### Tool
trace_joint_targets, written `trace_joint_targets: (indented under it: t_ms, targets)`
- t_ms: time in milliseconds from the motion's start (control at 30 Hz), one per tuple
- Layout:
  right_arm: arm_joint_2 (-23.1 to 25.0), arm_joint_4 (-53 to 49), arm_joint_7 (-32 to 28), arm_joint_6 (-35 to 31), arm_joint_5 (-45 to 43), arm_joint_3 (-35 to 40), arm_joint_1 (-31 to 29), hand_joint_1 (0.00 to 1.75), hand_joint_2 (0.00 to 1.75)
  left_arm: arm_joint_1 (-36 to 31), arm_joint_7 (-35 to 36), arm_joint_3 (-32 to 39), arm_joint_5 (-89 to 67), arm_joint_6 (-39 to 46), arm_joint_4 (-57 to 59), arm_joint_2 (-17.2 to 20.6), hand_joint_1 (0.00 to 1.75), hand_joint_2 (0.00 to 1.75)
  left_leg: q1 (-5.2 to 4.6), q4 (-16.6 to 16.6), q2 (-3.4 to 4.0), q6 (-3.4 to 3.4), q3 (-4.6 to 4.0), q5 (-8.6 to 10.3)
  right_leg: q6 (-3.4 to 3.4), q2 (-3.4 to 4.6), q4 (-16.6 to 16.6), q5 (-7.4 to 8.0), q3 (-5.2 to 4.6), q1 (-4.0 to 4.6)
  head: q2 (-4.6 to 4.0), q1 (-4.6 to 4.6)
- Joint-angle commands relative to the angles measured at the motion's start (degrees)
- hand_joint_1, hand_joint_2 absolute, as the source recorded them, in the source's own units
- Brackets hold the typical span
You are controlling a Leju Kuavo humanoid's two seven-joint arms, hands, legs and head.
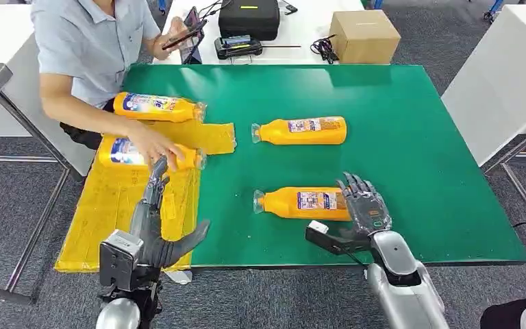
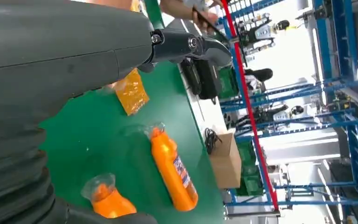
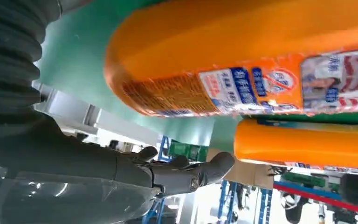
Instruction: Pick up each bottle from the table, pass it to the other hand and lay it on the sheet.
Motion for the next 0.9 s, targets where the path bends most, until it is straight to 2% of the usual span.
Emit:
trace_joint_targets:
  t_ms: [33,600,900]
  targets:
    - [0.56,11.11,-0.1,-0.88,0.44,5.23,-6.54,0.0,1.75,-2.59,0.14,-1.38,0.09,-0.25,4.93,-0.09,0.0,1.75,0.07,-0.01,0.1,-0.13,0.29,-0.11,-0.15,0.06,-0.04,-0.08,0.28,0.09,0.0,-0.02]
    - [-0.1,13.76,-2.22,0.52,-4.66,7.21,-7.3,0.0,1.75,-3.49,0.1,-2.83,-1.35,-1.36,5.88,-0.09,0.0,1.75,0.08,0.02,0.03,-0.12,0.22,-0.09,-0.15,0.0,-0.02,-0.07,0.25,0.09,0.0,-0.02]
    - [-1.19,15.42,-0.1,3.2,-7.01,8.74,-9.91,0.0,1.75,-3.37,0.31,-2.49,-2.09,-1.88,6.4,-0.09,0.0,1.75,0.06,0.04,0.09,-0.11,0.26,-0.11,-0.15,0.04,0.01,-0.08,0.24,0.07,0.0,-0.02]
